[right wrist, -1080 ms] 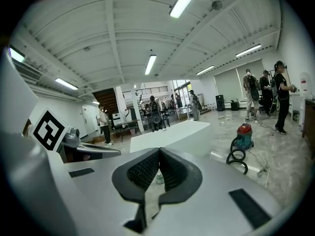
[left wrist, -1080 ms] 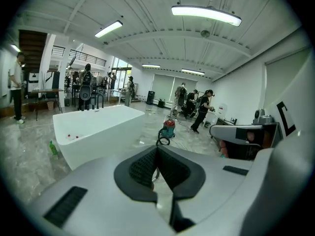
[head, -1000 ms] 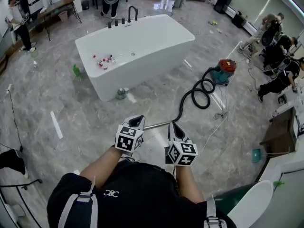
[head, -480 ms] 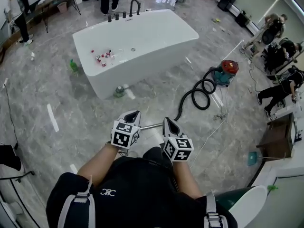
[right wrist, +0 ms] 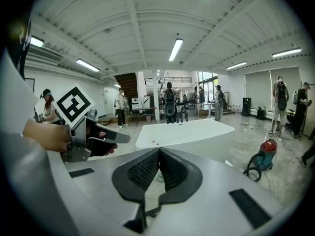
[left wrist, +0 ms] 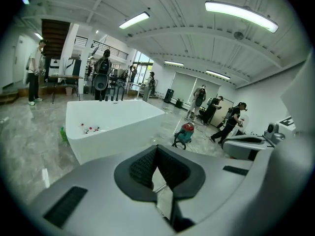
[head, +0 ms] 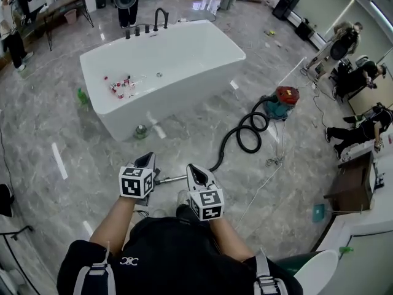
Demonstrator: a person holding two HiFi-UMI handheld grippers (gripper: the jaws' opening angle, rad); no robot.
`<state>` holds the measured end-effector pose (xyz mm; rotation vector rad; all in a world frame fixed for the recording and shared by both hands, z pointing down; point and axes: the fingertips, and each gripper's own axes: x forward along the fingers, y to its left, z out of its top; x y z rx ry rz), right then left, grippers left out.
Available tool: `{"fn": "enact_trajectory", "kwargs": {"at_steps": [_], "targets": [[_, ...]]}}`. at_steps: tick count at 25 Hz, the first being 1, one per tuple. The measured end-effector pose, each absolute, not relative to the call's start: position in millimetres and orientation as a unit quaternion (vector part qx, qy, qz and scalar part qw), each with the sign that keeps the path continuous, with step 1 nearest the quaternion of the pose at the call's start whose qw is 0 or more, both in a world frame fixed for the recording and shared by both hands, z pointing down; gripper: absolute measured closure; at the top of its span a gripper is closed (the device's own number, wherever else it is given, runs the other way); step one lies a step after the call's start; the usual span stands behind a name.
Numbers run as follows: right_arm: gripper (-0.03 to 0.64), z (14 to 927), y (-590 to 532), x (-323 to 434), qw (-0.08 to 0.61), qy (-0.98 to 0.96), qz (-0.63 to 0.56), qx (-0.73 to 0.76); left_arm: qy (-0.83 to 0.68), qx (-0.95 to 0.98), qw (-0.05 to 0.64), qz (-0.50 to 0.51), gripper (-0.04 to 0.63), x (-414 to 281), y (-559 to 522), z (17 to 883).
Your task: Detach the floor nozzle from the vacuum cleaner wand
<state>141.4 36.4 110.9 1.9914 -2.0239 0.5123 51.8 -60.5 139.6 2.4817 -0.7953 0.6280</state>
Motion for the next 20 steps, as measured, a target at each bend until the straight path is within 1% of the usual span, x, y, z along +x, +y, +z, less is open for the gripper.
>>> {"fn": "enact_trajectory", "kwargs": {"at_steps": [5,9,15,20], "targets": [[0.609,127.5,14.4,181.7,0.152,-0.711,0.179,0.662,-0.317,0.888,0.233,0.239,0.594,76.5,-76.3,158.1],[0.609,158.3,4.9,200.1,0.185,-0.726,0.192,0.634,-0.340,0.862,0.274,0.258,0.594,84.3,-77.3,190.4],[0.609,245.3,-11.5,223.3,0.241,-0.755,0.224,0.568,-0.360,0.842,0.300,0.268,0.594,109.7,-84.6,249.4],[0.609,328.2,-43.0,211.7,0.288,-0.780,0.227,0.507,-0.373,0.819,0.336,0.278,0.594,104.5,-93.3,310.7]]}}
